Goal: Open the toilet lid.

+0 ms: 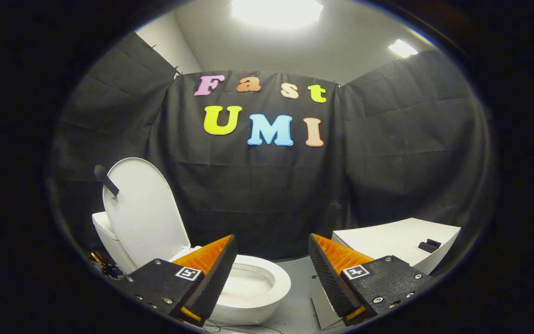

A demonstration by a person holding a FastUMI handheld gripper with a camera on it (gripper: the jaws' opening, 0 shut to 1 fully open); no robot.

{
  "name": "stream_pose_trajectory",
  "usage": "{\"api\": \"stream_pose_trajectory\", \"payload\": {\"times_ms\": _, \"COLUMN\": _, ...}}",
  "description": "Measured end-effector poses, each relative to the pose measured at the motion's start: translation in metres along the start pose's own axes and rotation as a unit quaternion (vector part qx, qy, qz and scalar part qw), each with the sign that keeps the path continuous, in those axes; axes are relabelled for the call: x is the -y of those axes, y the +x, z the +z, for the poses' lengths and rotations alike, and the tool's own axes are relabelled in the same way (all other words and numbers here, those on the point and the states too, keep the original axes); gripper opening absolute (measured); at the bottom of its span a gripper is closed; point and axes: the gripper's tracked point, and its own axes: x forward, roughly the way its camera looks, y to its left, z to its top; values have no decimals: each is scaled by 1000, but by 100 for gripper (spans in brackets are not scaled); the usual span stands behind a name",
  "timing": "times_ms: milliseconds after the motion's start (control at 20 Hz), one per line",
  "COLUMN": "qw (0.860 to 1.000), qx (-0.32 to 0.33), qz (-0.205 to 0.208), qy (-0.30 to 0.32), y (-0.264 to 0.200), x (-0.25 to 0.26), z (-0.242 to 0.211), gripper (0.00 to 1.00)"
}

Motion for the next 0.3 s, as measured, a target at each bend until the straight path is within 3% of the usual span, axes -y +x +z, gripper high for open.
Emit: {"api": "stream_pose_trajectory", "payload": {"times_ms": 300, "qw": 1000, "qx": 0, "qz": 19, "qy": -1, "y": 0, "x": -11, "z": -1, "gripper": 95}}
